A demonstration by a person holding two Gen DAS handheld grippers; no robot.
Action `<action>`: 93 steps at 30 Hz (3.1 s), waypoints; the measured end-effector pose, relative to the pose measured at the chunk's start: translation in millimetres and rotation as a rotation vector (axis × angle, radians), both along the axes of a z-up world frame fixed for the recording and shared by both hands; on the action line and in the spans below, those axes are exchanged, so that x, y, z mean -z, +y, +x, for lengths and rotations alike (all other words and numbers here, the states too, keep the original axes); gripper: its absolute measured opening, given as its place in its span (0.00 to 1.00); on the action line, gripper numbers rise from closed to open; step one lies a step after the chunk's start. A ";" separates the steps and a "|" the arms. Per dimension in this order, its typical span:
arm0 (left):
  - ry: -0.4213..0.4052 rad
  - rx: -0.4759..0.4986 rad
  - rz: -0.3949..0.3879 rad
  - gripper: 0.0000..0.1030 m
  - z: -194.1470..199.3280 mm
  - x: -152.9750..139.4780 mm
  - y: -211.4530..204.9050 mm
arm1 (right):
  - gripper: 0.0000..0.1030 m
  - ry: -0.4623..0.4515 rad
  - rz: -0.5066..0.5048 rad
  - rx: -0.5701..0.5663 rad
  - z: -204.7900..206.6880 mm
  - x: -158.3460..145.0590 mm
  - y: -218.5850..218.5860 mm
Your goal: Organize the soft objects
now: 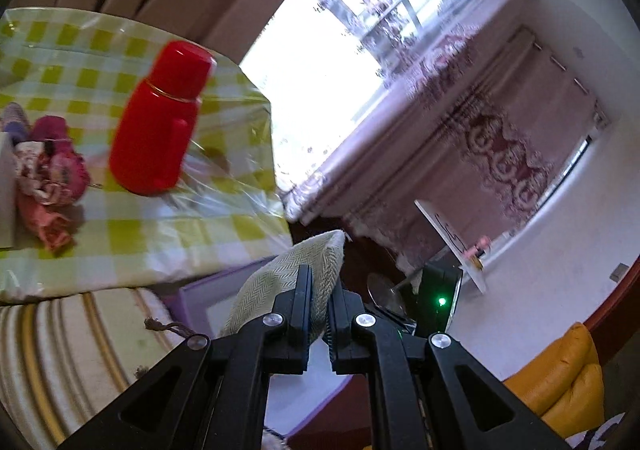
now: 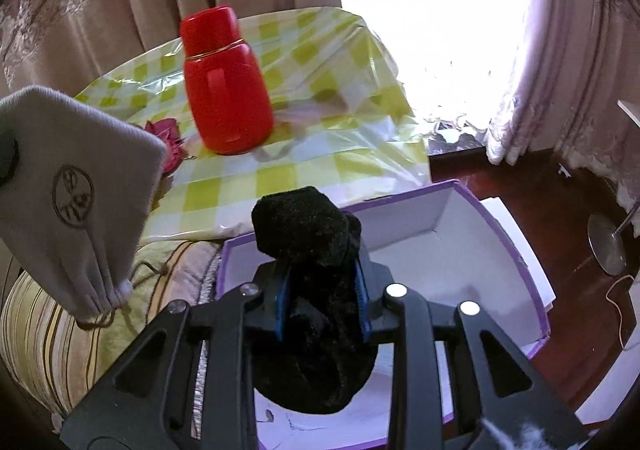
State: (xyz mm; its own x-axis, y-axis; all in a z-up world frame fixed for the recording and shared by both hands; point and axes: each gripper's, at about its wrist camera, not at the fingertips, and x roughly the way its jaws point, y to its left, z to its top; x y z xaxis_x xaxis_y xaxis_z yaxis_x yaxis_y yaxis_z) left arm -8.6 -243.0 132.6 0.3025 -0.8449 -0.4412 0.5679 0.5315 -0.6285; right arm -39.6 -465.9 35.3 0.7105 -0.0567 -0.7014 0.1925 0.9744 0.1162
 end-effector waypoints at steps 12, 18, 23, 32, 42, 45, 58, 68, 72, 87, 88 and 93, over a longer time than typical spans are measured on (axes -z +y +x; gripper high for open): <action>0.029 -0.020 0.094 0.60 11.8 22.5 -7.1 | 0.58 0.055 -0.017 0.066 -6.9 33.1 -17.9; 0.041 -0.114 0.138 0.60 16.4 42.3 33.8 | 0.58 0.141 -0.038 0.047 -5.7 89.5 -11.6; 0.074 -0.216 0.176 0.60 18.4 63.2 77.7 | 0.58 0.152 -0.026 0.039 -1.1 108.4 -6.9; 0.086 -0.403 0.222 0.60 24.1 80.1 157.3 | 0.58 0.142 -0.044 -0.017 8.2 119.6 11.7; 0.146 -0.644 0.199 0.61 36.4 99.7 256.2 | 0.64 0.182 -0.026 -0.042 14.9 112.9 21.3; 0.169 -0.703 0.190 0.61 40.3 104.1 279.4 | 0.65 0.161 -0.048 -0.055 17.8 98.9 27.1; 0.200 -0.773 0.269 0.61 82.4 106.8 323.1 | 0.66 0.118 -0.178 -0.198 51.3 55.9 72.7; 0.176 -0.729 0.271 0.61 131.1 93.5 318.9 | 0.70 0.141 -0.353 -0.362 75.6 49.7 106.8; 0.187 -0.730 0.268 0.61 153.5 93.7 318.8 | 0.70 0.178 -0.481 -0.453 78.3 56.7 119.0; 0.282 -0.698 0.244 0.61 192.2 114.1 312.8 | 0.77 0.171 -0.429 -0.511 19.7 10.8 41.4; 0.281 -0.699 0.244 0.61 193.8 112.0 311.4 | 0.82 0.166 -0.427 -0.515 14.5 6.4 36.7; 0.275 -0.669 0.230 0.61 189.7 109.3 302.6 | 0.82 0.193 -0.474 -0.497 -3.0 16.2 23.5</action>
State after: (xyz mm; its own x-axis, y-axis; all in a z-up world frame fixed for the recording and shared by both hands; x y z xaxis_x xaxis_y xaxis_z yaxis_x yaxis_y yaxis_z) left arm 181.1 59.5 23.3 0.5720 -0.3978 -0.7173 -0.0824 0.8422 -0.5328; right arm -42.7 -442.4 19.1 0.5966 -0.0880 -0.7977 -0.3135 0.8894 -0.3326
